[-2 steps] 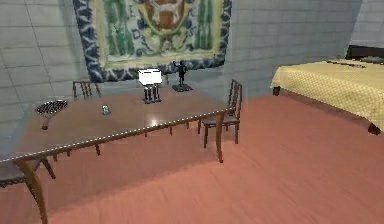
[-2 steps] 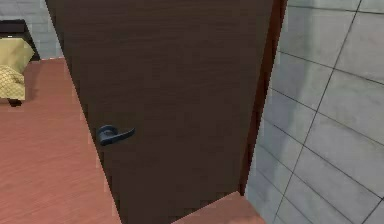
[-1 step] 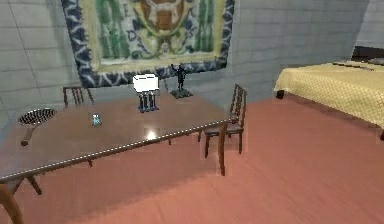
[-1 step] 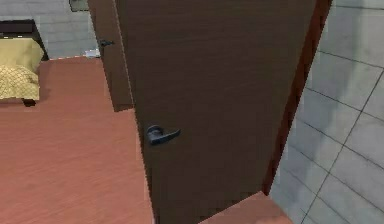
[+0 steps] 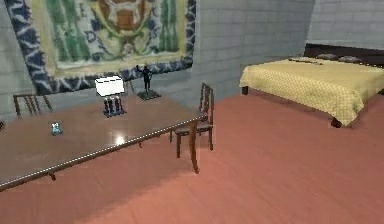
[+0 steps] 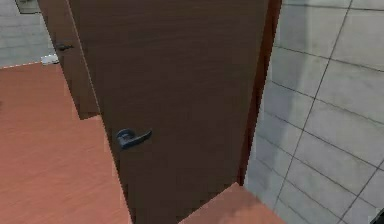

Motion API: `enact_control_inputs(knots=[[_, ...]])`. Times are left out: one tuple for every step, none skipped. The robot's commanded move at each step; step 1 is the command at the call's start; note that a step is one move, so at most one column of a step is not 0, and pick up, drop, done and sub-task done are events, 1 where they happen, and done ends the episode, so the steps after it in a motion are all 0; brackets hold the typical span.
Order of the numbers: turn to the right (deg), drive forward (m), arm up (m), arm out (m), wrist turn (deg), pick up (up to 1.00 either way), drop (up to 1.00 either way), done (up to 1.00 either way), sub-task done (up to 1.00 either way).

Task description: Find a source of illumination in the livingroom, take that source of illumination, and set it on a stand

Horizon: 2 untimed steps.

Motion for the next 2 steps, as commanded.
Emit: enact_control_inputs(knots=[[0.0, 0.50, 0.00, 0.00, 0.0, 0.00, 0.00, 0.00, 0.00], [45.0, 0.00, 0.00, 0.00, 0.0, 0.00, 0.00, 0.00, 0.00]])
